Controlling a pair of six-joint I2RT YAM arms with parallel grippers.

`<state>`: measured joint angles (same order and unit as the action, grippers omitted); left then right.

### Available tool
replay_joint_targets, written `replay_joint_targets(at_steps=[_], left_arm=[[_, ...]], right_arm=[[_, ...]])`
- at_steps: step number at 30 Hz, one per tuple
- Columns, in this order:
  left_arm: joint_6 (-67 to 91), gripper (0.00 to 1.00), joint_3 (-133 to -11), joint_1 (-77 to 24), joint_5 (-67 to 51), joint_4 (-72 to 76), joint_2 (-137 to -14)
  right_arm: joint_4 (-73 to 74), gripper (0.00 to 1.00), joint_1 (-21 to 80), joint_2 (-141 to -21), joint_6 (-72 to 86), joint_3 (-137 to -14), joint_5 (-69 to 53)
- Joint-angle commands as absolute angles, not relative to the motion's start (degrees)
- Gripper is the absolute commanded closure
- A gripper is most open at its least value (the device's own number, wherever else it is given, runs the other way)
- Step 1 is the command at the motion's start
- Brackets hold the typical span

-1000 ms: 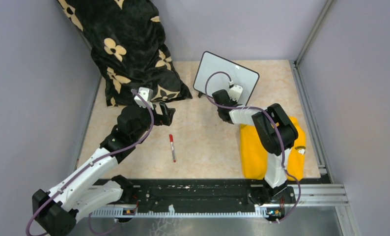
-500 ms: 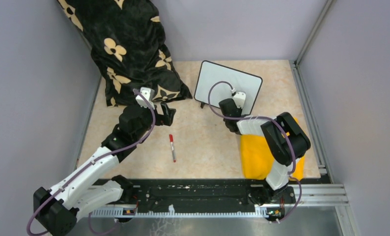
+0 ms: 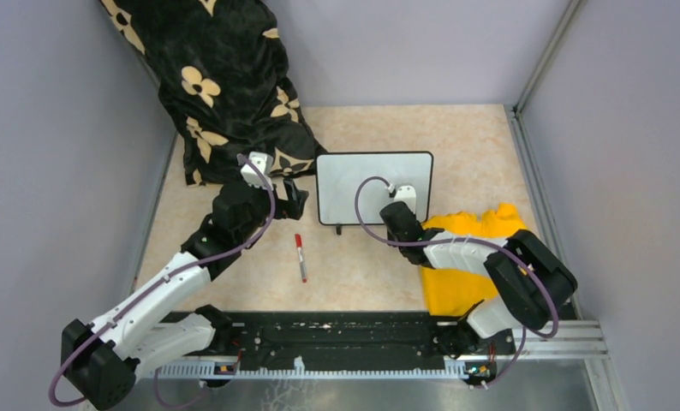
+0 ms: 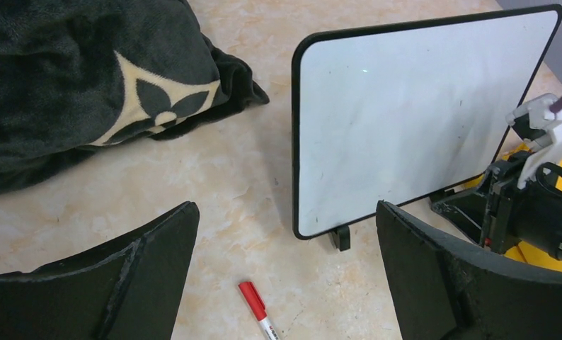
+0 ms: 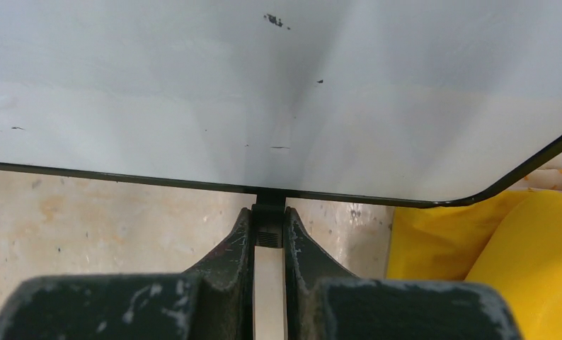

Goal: Write a sentence on the whiteboard
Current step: Move the whiteboard stand to the center of the board, then adjust the whiteboard on the whiteboard stand.

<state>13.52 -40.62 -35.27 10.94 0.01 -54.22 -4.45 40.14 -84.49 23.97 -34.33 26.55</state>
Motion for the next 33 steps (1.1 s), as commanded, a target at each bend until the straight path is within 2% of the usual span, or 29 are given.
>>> replay_joint_targets(at_steps=[1, 20, 25, 33], left_arm=[[13.8, 0.0, -40.8, -35.6, 10.8, 1.1, -54.6], [16.3, 0.0, -39.6, -34.9, 10.1, 6.2, -62.1], [16.2, 0.0, -39.9, -31.6, 3.0, 10.2, -64.6], [19.0, 0.0, -35.9, -24.8, -20.2, 21.9, -68.0]], right_arm=[[-4.0, 1.0, 42.0, -79.1, 21.1, -31.7, 24.2], [-6.2, 1.0, 43.2, -73.9, 22.2, -27.8, 22.7], [-7.7, 1.0, 43.2, -74.4, 22.2, -27.5, 23.7], [-9.9, 1.0, 43.2, -75.8, 21.4, -27.2, 24.0]])
